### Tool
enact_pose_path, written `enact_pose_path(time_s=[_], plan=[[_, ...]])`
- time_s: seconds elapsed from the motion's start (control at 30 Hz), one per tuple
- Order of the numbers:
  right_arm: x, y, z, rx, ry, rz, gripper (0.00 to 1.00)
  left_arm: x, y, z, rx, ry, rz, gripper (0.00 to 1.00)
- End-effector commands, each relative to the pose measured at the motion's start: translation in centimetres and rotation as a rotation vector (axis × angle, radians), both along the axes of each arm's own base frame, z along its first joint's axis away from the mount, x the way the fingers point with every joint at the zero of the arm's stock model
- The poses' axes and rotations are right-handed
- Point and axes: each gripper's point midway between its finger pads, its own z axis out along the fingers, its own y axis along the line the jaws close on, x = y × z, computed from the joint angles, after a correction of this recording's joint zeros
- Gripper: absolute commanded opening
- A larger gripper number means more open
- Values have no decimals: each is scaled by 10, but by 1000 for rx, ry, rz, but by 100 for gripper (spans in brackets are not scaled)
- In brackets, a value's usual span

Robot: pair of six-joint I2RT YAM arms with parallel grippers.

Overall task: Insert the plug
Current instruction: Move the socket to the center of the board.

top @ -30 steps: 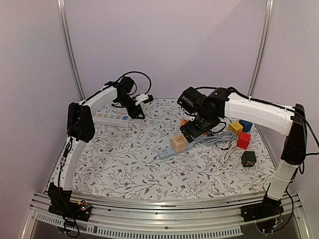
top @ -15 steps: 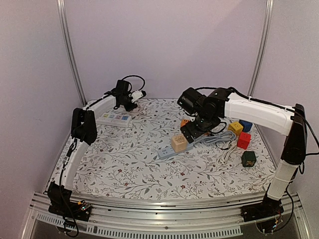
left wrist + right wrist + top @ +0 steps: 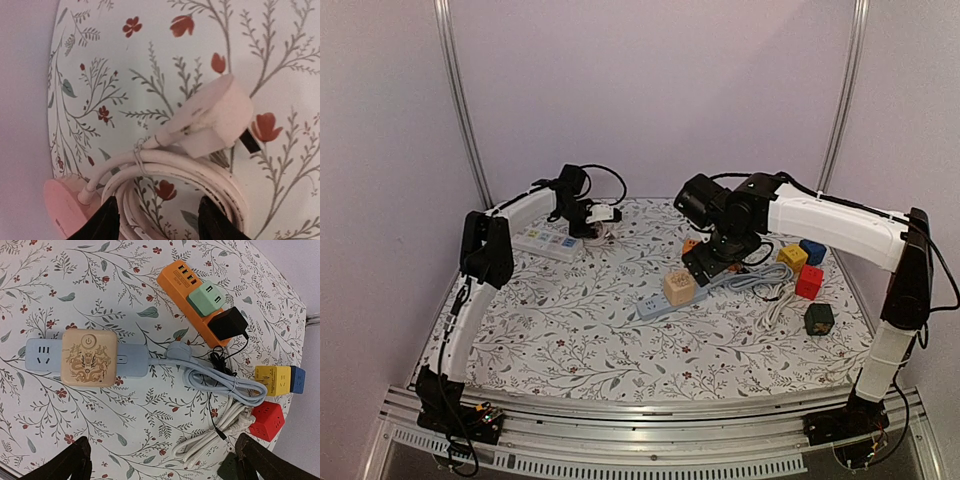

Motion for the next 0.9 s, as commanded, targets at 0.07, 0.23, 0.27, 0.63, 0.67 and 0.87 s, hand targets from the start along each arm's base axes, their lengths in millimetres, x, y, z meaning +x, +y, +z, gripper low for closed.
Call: enact_pose_path(time_s=[0.07, 0.23, 0.27, 0.63, 0.67, 0.87], plan=[[1, 2, 0, -27, -5, 7, 99, -160, -50, -18, 4, 481, -268, 52], [-1, 2, 1, -29, -3, 9, 99, -245, -48, -5, 9, 626, -342, 57], [-1, 2, 0, -27, -3, 11, 99, -259, -44, -2, 18, 646, -347, 58], [5, 22, 11, 47, -28, 34, 99, -377, -1, 54, 169, 932, -281, 66], [6, 23, 13, 59, -36, 33, 99, -376, 1, 62, 165, 924, -258, 68], [7, 27, 19, 90, -52, 40, 99, -314, -17, 93, -14, 751, 91, 99]])
